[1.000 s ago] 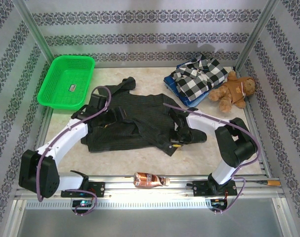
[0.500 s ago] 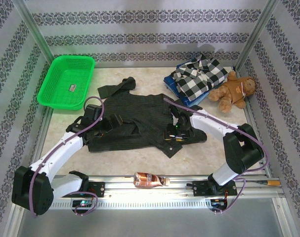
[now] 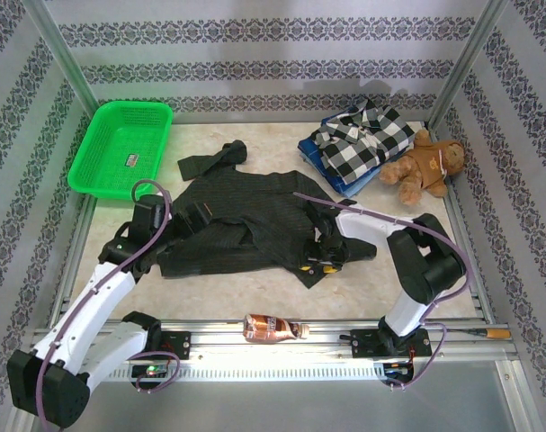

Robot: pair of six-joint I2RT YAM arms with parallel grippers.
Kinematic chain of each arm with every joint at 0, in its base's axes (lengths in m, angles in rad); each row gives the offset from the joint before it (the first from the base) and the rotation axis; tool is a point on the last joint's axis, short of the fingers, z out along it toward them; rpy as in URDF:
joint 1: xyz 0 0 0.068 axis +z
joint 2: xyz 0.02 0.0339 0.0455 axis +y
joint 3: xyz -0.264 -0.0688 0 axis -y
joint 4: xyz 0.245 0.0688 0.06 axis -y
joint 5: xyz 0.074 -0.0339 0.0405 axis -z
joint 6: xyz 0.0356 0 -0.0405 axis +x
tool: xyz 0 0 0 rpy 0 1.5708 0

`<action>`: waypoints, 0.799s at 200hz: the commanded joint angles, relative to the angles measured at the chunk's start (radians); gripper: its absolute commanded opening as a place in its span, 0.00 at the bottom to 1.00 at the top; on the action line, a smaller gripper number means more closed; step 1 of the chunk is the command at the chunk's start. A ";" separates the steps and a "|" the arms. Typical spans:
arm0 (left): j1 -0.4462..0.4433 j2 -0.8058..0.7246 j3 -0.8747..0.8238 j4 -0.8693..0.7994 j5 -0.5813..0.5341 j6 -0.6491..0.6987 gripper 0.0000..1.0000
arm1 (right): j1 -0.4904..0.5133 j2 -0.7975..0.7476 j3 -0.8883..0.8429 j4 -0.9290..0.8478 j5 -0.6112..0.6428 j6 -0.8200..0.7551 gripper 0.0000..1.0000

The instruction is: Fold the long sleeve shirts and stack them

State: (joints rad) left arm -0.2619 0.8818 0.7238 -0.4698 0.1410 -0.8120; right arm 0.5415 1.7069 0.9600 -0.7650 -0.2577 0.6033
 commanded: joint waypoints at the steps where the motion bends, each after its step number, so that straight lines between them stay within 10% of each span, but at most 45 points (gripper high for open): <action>1: 0.024 -0.039 -0.018 -0.077 -0.037 0.024 1.00 | 0.016 0.093 -0.025 0.067 0.102 0.007 0.55; 57: 0.041 -0.105 -0.041 -0.092 -0.060 0.009 1.00 | 0.040 0.009 0.025 0.013 0.079 -0.018 0.12; 160: 0.040 -0.035 -0.063 -0.025 -0.030 -0.098 1.00 | 0.072 -0.141 0.659 -0.283 -0.191 -0.118 0.07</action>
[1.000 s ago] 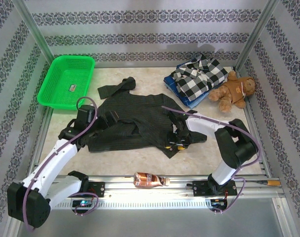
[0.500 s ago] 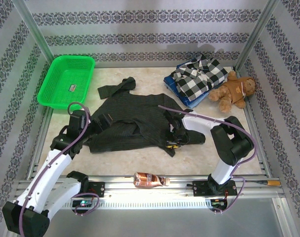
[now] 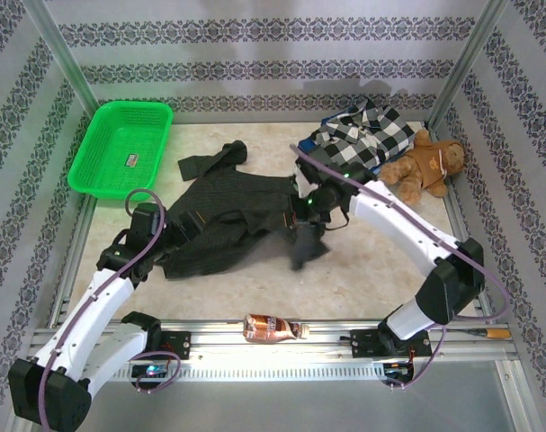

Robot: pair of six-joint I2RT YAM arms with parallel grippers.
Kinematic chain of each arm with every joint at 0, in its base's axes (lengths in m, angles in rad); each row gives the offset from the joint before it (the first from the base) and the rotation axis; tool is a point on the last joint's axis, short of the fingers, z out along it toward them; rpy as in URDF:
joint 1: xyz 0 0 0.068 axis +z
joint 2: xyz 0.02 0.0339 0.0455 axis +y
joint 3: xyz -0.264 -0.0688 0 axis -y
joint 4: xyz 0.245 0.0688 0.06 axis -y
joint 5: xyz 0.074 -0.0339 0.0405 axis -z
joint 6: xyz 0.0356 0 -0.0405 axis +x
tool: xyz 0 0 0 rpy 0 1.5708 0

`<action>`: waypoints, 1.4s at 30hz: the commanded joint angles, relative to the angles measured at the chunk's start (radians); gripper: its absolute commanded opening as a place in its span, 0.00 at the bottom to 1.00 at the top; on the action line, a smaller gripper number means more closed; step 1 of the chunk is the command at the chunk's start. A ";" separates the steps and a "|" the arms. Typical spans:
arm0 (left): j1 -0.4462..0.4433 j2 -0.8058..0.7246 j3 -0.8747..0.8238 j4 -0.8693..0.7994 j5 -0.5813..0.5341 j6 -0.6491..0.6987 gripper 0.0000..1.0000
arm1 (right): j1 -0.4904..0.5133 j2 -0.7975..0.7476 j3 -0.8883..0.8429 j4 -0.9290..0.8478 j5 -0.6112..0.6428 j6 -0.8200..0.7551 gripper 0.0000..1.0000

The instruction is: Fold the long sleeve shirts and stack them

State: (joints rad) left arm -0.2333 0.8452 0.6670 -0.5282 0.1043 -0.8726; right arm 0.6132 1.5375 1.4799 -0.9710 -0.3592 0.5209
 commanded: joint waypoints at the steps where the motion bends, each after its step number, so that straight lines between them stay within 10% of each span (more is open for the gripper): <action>1: 0.012 0.001 -0.006 0.033 0.006 -0.038 1.00 | 0.000 0.031 0.142 -0.078 -0.091 -0.037 0.07; 18: 0.012 0.082 -0.104 0.068 -0.024 -0.125 1.00 | -0.002 0.133 -0.104 0.038 -0.148 -0.074 0.08; 27: 0.026 0.359 -0.042 0.152 -0.087 -0.086 1.00 | 0.024 0.277 0.017 0.086 -0.178 -0.080 0.61; 31: 0.099 0.501 -0.063 0.246 -0.048 -0.078 1.00 | -0.091 0.035 -0.198 0.061 -0.086 -0.046 0.89; 37: 0.118 0.572 -0.064 0.243 -0.038 -0.045 1.00 | -0.329 -0.132 -0.422 0.044 -0.061 -0.045 0.91; 42: 0.121 0.568 -0.088 0.261 -0.033 -0.039 1.00 | -0.340 -0.065 -0.533 0.208 -0.122 0.041 0.83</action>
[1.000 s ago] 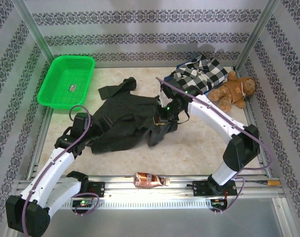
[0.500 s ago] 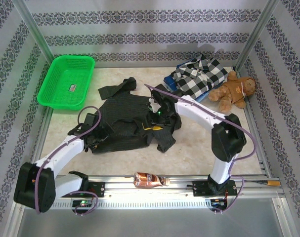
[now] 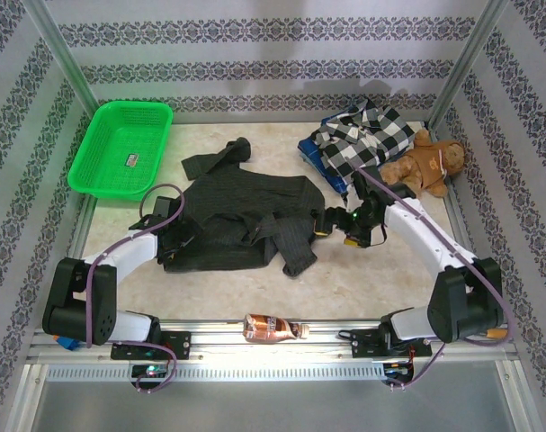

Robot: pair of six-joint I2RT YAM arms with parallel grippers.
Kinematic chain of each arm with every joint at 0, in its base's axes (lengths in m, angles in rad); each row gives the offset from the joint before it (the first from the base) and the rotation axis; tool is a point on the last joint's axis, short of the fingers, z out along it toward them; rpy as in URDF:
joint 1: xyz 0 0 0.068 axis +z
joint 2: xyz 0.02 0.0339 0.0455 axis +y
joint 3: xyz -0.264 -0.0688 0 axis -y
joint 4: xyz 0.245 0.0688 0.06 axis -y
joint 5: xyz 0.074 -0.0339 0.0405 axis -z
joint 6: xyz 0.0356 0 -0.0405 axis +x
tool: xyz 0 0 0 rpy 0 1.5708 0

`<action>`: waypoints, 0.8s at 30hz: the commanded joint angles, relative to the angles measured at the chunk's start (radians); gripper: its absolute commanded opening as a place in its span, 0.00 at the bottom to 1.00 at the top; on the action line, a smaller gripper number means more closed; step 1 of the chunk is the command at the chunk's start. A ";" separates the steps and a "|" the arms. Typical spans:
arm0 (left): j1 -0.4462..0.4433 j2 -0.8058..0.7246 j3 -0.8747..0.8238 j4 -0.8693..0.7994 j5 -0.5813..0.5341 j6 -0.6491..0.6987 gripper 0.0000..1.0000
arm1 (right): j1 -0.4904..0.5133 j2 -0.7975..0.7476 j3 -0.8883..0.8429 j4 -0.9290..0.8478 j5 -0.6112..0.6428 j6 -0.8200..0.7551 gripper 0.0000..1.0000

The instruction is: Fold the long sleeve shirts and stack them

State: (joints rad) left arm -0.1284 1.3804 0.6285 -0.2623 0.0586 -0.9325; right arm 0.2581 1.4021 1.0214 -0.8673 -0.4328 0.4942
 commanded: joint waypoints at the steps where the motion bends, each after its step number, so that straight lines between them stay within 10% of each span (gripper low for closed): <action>1: 0.018 0.031 -0.052 -0.006 0.011 0.025 1.00 | 0.026 0.101 -0.096 0.164 -0.064 0.096 0.80; 10: 0.030 -0.044 -0.109 -0.008 0.015 0.022 1.00 | 0.129 0.310 -0.077 0.341 -0.099 0.193 0.70; 18: 0.061 -0.108 -0.140 -0.050 0.001 0.043 1.00 | 0.101 0.367 0.004 0.242 0.069 0.147 0.07; 24: 0.073 -0.093 -0.124 -0.074 -0.019 0.085 1.00 | 0.067 0.285 0.088 0.056 0.186 -0.014 0.00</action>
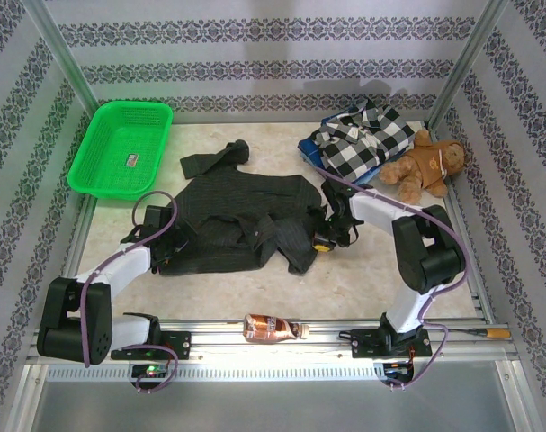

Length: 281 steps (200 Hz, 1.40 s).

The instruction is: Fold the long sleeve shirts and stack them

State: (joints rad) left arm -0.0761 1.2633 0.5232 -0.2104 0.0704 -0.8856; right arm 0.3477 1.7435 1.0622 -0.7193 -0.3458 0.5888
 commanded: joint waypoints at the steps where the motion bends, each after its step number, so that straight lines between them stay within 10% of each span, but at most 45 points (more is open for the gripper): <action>1: 0.022 0.024 -0.019 -0.126 -0.034 0.041 1.00 | -0.029 -0.074 0.055 -0.120 0.121 -0.133 0.00; 72: 0.048 -0.003 -0.011 -0.176 -0.067 0.093 1.00 | -0.108 -0.290 0.159 -0.382 0.359 -0.374 0.00; 139: 0.053 -0.073 -0.049 -0.171 -0.058 0.094 1.00 | -0.141 -0.448 0.136 -0.260 0.400 -0.324 0.00; 199: 0.055 -0.088 -0.067 -0.192 -0.050 0.097 1.00 | -0.213 -0.449 0.245 -0.293 0.174 -0.337 0.00; 265: 0.151 -0.204 -0.065 -0.405 -0.139 0.058 1.00 | -0.143 -0.653 -0.168 -0.319 -0.158 -0.245 0.00; 281: 0.172 -0.229 -0.054 -0.468 -0.188 0.028 1.00 | -0.083 -0.640 -0.172 -0.309 -0.203 -0.244 0.24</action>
State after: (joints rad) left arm 0.0601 1.0729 0.4686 -0.5079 -0.0212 -0.8082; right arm 0.2008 1.1049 0.9287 -1.0149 -0.4011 0.3309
